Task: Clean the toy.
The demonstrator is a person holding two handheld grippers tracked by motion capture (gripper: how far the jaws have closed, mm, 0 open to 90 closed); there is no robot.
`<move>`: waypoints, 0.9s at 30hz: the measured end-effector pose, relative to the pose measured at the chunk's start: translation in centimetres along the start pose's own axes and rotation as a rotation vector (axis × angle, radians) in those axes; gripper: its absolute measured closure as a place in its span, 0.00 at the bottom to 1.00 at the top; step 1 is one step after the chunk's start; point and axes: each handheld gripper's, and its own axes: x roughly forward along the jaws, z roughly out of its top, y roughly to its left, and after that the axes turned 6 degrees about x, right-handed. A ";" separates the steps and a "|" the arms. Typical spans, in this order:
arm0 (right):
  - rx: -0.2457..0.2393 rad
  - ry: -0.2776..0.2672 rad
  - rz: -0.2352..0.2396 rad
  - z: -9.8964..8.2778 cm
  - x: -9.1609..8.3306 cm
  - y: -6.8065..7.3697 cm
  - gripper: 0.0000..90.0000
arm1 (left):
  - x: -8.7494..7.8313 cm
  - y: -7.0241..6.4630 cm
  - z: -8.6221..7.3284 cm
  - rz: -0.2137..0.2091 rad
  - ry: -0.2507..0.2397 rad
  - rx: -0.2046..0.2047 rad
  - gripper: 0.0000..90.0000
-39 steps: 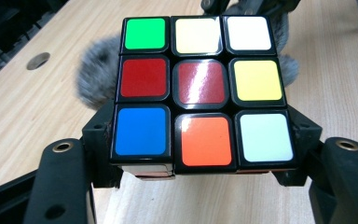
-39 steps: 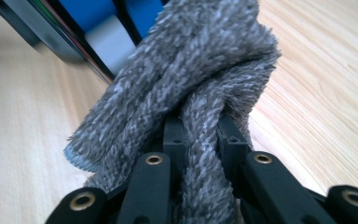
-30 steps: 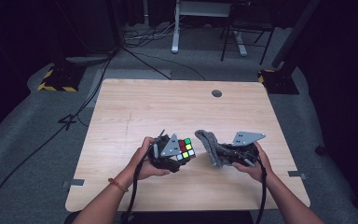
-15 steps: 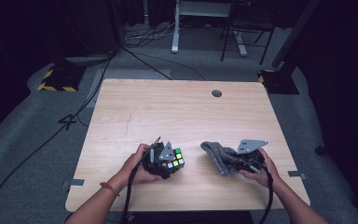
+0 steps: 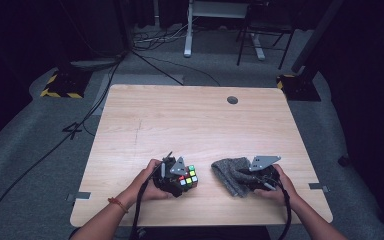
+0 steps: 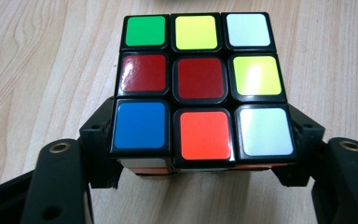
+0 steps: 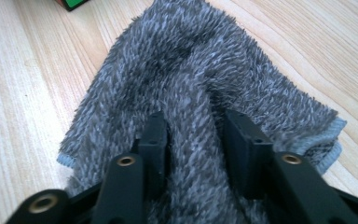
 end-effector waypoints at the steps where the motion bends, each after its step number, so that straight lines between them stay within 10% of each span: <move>1: 0.001 -0.001 0.003 0.0 -0.1 0.0 0.66 | -0.2 0.0 -0.1 0.003 0.000 -0.006 0.34; 11: -0.004 -0.053 0.001 0.8 -2.6 0.3 0.35 | -3.2 -0.8 -0.6 0.084 -0.039 -0.017 0.22; 27: 0.028 -0.085 -0.124 -3.6 -7.5 -1.5 0.33 | -7.4 -1.5 -5.5 0.217 0.028 -0.033 0.18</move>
